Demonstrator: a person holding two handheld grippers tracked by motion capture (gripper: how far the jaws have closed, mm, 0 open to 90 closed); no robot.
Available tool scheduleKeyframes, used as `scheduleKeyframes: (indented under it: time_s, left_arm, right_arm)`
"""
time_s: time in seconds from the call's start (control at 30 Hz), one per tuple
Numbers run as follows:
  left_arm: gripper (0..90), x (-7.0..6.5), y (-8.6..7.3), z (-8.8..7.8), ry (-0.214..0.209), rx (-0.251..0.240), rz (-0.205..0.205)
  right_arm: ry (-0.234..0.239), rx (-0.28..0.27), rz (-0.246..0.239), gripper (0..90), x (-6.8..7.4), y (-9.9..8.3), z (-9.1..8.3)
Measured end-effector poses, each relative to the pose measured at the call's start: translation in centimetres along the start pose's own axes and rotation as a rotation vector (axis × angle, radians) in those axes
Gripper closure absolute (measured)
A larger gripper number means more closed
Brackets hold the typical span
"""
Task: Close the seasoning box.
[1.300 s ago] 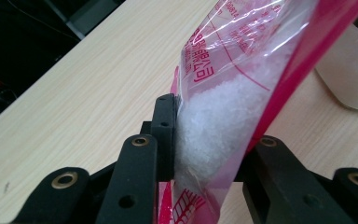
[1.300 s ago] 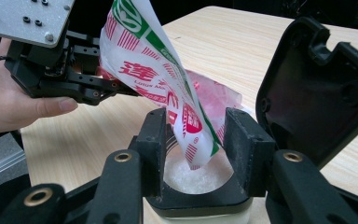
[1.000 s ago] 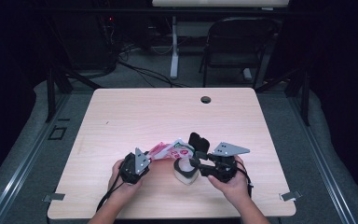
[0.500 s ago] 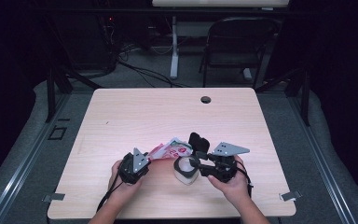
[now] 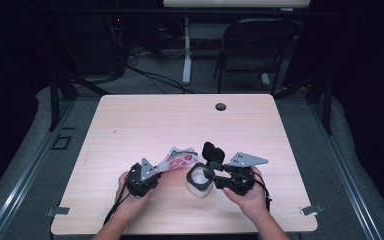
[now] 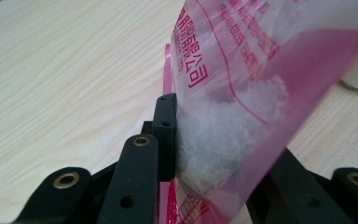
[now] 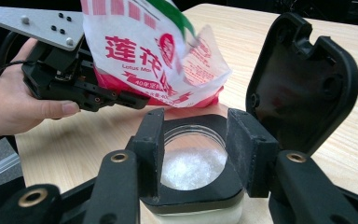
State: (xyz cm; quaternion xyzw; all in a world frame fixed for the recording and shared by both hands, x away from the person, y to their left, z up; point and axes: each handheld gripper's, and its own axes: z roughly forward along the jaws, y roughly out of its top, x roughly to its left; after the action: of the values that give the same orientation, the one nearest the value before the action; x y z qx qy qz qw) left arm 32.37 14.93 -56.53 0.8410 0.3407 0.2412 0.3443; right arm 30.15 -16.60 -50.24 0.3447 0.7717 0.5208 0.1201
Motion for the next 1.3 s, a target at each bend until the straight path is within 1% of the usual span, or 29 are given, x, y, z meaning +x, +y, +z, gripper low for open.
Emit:
scheduleKeyframes:
  time_s: [0.1, 0.23, 0.33, 0.37, 0.53, 0.57, 0.6, 0.67, 0.7, 0.77, 0.83, 1.0, 1.17, 1.3]
  left_arm:
    - [73.2, 0.3, -0.2, 0.2, -0.02, 0.007, -0.035]
    - [73.3, 0.7, -0.5, 0.4, -0.035, 0.019, -0.06]
    - [73.5, 1.1, -0.7, 0.5, -0.056, 0.02, -0.099]
    - [73.6, 1.2, -0.8, 0.5, -0.064, 0.012, -0.119]
    - [73.9, 1.8, -1.2, 0.6, -0.083, -0.004, -0.17]
    - [73.9, 1.8, -1.2, 0.6, -0.075, -0.006, -0.178]
    - [73.9, 2.0, -1.3, 0.6, -0.085, -0.009, -0.19]
    - [74.0, 2.2, -1.5, 0.5, -0.092, -0.015, -0.213]
    - [74.0, 2.4, -1.6, 0.5, -0.091, -0.025, -0.225]
    - [74.1, 2.6, -1.7, 0.4, -0.093, -0.032, -0.236]
    - [74.1, 2.8, -1.8, 0.3, -0.094, -0.036, -0.256]
    - [74.1, 3.4, -1.9, -0.1, -0.093, -0.047, -0.287]
    - [74.1, 4.1, -1.8, -0.8, -0.075, -0.066, -0.308]
    - [74.1, 4.9, -1.9, -1.5, -0.059, -0.078, -0.334]
  right_arm:
    - [0.0, -0.002, 0.002, 57.6, 0.0, 0.0, 0.0]
    - [0.0, -0.003, 0.003, 57.5, 0.0, 0.0, 0.0]
    - [0.0, -0.003, 0.005, 57.5, 0.0, 0.0, 0.0]
    - [0.0, -0.004, 0.005, 57.4, 0.0, 0.0, 0.0]
    - [-0.001, -0.002, 0.006, 57.3, 0.0, 0.0, 0.0]
    - [-0.002, -0.002, 0.006, 57.3, 0.0, -0.1, 0.0]
    - [-0.002, -0.002, 0.006, 57.3, 0.0, -0.1, 0.0]
    - [-0.003, -0.002, 0.009, 57.3, 0.0, -0.1, 0.1]
    - [-0.003, -0.001, 0.01, 57.3, -0.1, -0.1, 0.1]
    - [-0.004, 0.001, 0.009, 57.3, -0.1, -0.1, 0.1]
    - [-0.002, 0.002, 0.01, 57.2, -0.1, -0.2, 0.1]
    - [-0.005, 0.003, 0.013, 57.2, -0.2, -0.2, 0.1]
    - [-0.004, 0.002, 0.015, 57.2, -0.2, -0.2, 0.1]
    - [-0.005, 0.0, 0.015, 57.1, -0.2, -0.2, 0.1]
